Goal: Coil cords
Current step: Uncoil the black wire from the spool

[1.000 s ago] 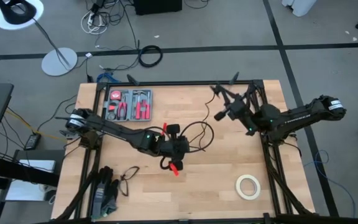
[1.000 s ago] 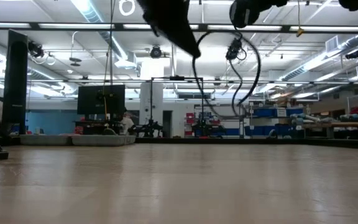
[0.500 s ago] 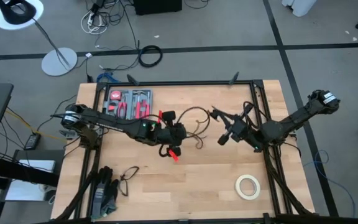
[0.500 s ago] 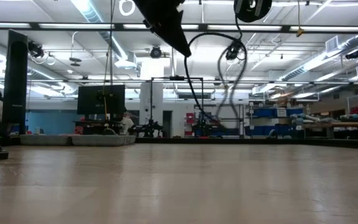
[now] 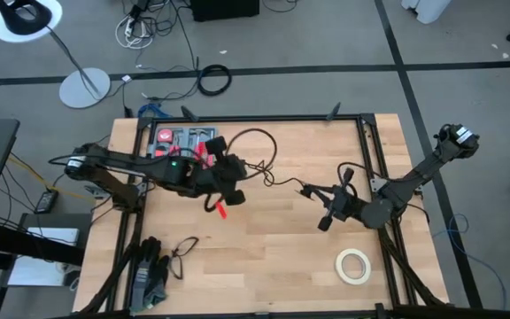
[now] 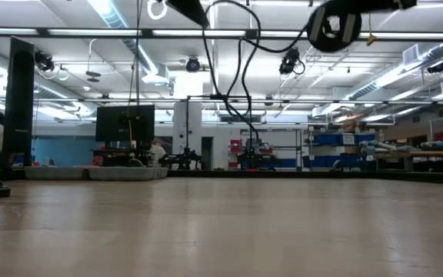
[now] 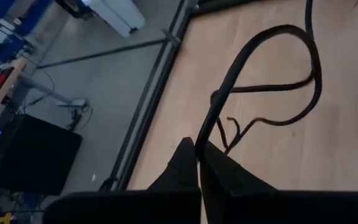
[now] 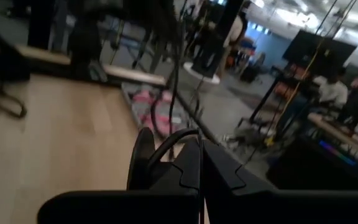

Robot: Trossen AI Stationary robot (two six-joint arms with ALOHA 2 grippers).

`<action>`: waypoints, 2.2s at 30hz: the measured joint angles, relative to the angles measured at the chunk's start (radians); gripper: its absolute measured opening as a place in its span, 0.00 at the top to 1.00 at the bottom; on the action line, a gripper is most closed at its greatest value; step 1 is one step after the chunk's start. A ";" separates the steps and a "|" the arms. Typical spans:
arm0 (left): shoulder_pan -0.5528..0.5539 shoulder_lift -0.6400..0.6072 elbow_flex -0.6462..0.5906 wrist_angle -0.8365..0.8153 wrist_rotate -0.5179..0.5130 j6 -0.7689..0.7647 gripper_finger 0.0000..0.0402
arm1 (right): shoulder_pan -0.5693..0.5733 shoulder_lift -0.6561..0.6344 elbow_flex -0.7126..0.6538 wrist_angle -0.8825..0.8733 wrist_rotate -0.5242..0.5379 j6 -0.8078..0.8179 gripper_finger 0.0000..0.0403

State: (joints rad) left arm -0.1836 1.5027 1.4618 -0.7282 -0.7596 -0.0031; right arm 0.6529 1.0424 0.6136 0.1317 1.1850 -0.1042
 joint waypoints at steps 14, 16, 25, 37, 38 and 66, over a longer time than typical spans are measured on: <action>-0.077 -0.039 0.000 0.167 0.066 0.032 1.00 | -0.119 0.005 0.000 -0.366 0.054 0.242 1.00; -0.092 -0.037 0.000 0.199 0.091 0.035 1.00 | -0.156 0.005 0.000 -0.394 0.083 0.241 1.00; -0.154 -0.037 0.000 0.316 0.109 0.080 1.00 | -0.339 0.005 0.000 -0.419 0.203 0.169 1.00; -0.165 0.057 0.000 0.372 0.194 0.071 1.00 | -0.572 0.005 0.000 -0.144 0.157 -0.036 1.00; -0.165 0.068 0.000 0.372 0.195 0.071 1.00 | -0.581 0.005 0.000 -0.091 0.137 -0.084 1.00; -0.115 0.239 -0.045 0.361 0.359 -0.049 1.00 | -0.519 0.004 0.000 1.138 -0.378 -0.868 1.00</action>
State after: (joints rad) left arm -0.2990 1.7422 1.4169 -0.3668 -0.4004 -0.0525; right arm 0.1338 1.0466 0.6132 1.2702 0.8072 -0.9722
